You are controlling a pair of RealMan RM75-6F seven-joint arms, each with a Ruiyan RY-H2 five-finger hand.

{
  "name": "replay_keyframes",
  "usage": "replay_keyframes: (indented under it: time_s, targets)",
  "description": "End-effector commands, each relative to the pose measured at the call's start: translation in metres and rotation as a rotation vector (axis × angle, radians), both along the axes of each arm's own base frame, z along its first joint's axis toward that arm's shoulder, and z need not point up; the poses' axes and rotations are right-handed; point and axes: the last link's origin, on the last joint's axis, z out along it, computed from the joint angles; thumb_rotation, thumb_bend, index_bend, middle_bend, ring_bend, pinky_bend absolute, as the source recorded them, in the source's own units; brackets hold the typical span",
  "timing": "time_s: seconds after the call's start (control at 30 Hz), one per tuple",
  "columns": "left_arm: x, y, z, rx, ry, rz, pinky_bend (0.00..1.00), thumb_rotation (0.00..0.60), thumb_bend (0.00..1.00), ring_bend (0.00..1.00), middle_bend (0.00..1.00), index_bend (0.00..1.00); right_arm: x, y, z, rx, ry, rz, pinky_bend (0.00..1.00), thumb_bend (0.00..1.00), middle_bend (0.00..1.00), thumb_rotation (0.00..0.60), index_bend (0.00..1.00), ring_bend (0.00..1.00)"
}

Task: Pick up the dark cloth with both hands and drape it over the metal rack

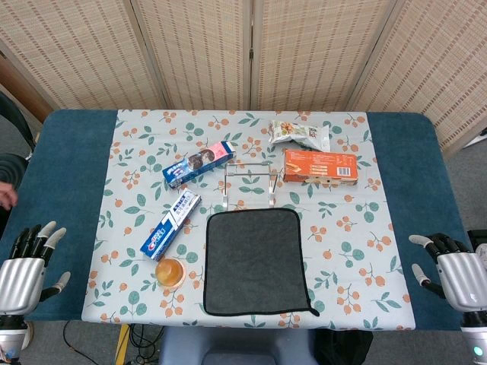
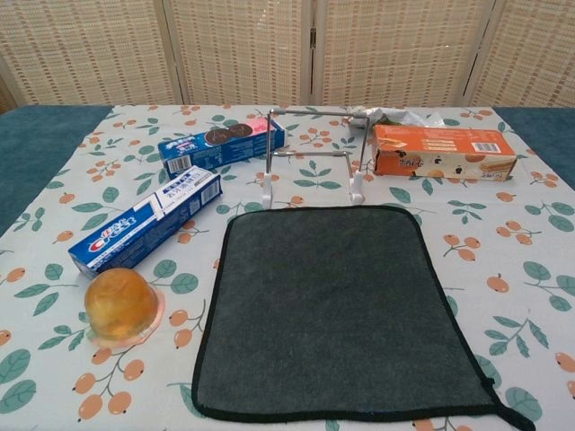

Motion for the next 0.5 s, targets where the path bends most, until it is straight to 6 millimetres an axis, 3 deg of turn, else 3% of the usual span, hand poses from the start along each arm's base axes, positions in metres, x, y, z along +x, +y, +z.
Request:
replay_keyframes:
  time_s: [0.03,0.5]
  targets:
    - [-0.0001,0.0001,-0.0002,-0.001,0.0,0.001,0.0,0.6,0.24,0.0,0.04,0.13,0.0,0.0,-0.0001,0.001,0.0,-0.001,0.37,0.31,0.37,0.6,0.29,0.24]
    - [0.0019,0.0022,0.0021,-0.003,-0.005,-0.034,0.0,0.6,0.24,0.0,0.04,0.14,0.0035,-0.0017,0.0041,-0.023,-0.001,0.026,0.37,0.31,0.37,0.6,0.29,0.24]
